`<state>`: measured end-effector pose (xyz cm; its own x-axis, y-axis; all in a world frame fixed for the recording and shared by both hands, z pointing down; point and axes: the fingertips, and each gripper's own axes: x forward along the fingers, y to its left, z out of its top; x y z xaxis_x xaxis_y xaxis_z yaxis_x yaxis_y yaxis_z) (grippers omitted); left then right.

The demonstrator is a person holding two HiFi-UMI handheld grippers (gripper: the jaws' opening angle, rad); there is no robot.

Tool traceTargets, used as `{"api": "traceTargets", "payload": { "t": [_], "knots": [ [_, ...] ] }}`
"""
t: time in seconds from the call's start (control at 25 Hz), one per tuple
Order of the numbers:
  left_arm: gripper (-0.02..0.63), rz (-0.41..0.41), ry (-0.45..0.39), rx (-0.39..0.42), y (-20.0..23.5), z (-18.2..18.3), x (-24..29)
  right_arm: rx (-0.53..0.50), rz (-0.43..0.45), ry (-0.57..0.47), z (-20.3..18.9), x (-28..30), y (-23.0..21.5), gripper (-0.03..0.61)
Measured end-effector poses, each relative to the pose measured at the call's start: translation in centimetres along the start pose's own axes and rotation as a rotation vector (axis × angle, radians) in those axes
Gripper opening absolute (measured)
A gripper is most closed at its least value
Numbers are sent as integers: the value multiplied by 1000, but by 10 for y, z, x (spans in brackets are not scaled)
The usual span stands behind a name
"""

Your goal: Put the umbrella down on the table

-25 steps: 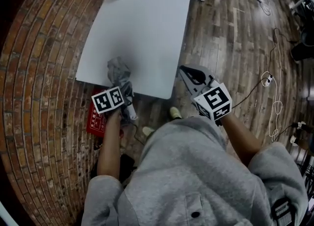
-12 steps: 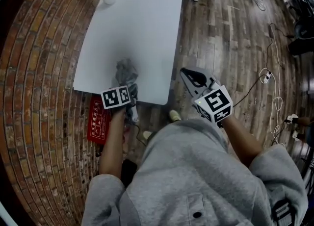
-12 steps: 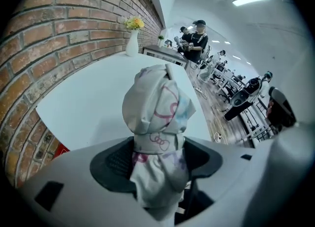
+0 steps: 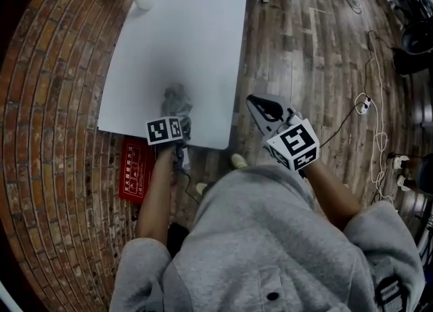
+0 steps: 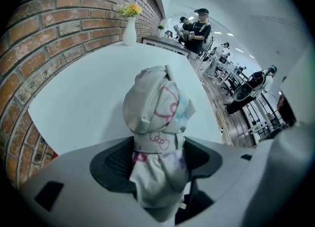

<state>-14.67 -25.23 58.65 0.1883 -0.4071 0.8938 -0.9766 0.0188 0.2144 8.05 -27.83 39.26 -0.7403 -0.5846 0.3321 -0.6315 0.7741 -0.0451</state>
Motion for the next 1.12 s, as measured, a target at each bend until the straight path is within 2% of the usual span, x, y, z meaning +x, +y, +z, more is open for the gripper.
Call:
{"api": "traceTargets", "payload": {
  "t": [0.24,0.6,0.96,1.12],
  "knots": [
    [299,9,34,27,-1,3,10,-6,-5,1,3,4,-4,29],
    [299,9,38,51,-4,13,17,-2,-20,4,4,4,-10,29],
    [304,-21,-4,36,-8,13,12,2,4,13,0,6,-3,29],
    [314,-15,-53,43,-7,16,0,-7,15,8,1,10,1,29]
  ]
}}
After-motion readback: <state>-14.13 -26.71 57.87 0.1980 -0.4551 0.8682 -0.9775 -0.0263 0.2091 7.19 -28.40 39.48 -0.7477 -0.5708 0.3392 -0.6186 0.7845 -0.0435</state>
